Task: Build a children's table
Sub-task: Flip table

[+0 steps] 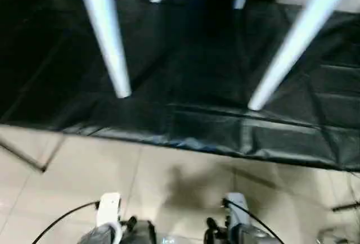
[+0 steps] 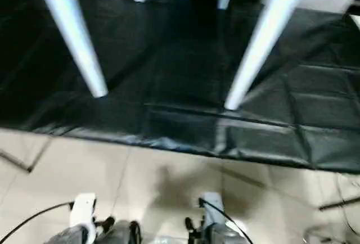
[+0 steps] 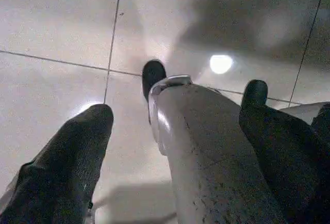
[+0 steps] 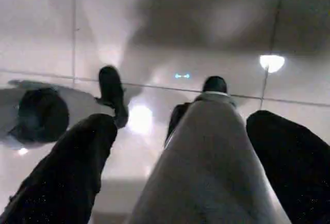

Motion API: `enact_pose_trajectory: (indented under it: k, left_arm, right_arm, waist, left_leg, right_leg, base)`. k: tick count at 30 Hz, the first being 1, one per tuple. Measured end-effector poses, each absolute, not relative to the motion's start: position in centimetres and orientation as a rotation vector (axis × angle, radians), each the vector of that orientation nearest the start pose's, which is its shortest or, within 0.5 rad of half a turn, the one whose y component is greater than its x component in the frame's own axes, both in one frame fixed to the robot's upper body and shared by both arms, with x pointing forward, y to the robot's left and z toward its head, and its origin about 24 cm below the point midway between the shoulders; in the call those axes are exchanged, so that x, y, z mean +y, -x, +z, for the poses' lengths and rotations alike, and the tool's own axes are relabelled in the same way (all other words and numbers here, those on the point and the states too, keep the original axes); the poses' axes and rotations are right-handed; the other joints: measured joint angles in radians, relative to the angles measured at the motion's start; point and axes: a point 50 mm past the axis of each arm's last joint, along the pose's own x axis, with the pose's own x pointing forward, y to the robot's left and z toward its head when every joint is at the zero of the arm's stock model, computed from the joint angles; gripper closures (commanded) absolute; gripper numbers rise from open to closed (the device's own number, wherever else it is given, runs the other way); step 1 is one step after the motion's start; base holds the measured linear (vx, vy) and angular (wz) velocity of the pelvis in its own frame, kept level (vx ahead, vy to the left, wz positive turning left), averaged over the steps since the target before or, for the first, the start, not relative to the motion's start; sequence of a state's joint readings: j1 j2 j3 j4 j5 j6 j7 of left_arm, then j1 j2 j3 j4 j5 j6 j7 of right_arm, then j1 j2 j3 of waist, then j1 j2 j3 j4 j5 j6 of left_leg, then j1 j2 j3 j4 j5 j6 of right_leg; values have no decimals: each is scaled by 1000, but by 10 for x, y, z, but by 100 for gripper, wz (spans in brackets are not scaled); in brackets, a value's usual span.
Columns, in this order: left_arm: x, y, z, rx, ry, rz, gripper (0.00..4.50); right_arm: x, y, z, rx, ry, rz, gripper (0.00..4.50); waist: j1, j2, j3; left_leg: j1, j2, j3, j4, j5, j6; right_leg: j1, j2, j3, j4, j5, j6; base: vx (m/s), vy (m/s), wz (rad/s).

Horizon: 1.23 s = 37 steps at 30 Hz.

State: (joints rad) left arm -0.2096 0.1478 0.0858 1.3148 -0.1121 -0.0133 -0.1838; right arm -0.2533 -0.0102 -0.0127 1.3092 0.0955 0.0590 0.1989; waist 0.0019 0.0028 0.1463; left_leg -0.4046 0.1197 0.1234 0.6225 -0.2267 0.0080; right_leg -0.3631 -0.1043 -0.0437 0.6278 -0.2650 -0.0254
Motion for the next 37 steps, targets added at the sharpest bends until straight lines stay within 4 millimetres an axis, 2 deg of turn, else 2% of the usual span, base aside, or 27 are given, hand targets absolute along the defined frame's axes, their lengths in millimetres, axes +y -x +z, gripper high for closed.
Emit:
enact_pose_trajectory:
  k: [4, 8, 10, 12, 17, 27, 37]
  left_arm:
    - [197, -154, -151, 1083, 110, 21, 4]
    - [197, -153, -151, 1082, 102, 27, 4]
    - [197, -153, -151, 1082, 102, 29, 4]
    - [198, -153, -151, 1083, 104, 31, 4]
    - [198, -152, -151, 1087, 103, 33, 4]
    - [198, -152, -152, 1088, 104, 32, 4]
    - [198, -152, -152, 1088, 104, 32, 4]
  right_arm:
    - [-137, -162, -152, 1148, -150, 136, 0]
    - [-135, -161, -153, 1182, -139, 130, 0]
    - [-135, -161, -153, 1185, -136, 130, 0]
    - [-135, -161, -153, 1187, -135, 130, 0]
    - [-135, -159, -154, 1194, -136, 129, 0]
    - [-135, -158, -154, 1199, -136, 129, 0]
    - [-135, -158, -154, 1199, -136, 129, 0]
  waist:
    - [2, 0, -5]
    - [6, -1, -7]
    - [8, -3, -9]
    - [9, -4, -11]
    - [13, -8, -19]
    - [30, -9, -25]
    - [30, -9, -27]
  left_leg:
    - [4, 6, 6, -2, 9, -4]
    - [13, 18, 28, -11, 15, -23]
    - [17, 18, 33, -17, 17, -25]
    - [18, 19, 35, -25, 23, -28]
    - [17, 22, 45, -27, 25, -26]
    - [17, 27, 52, -32, 25, -25]
    - [18, 27, 54, -35, 24, -26]
  right_leg:
    - [1, 0, 0, 0, -1, 8]
    - [3, -1, 3, -1, 3, 7]
    - [3, -4, 3, -5, 3, 7]
    - [2, -4, 3, -13, 7, 10]
    - [-3, -5, 4, -17, 21, 13]
    - [-7, -3, 3, -18, 21, 13]
    - [-9, -3, 5, -18, 21, 13]
  base:
    - [-56, -16, -2]
    - [-69, -7, -1]
    - [0, 0, 0]
    - [0, 0, 0]
    - [0, 0, 0]
    - [0, 0, 0]
    - [0, 0, 0]
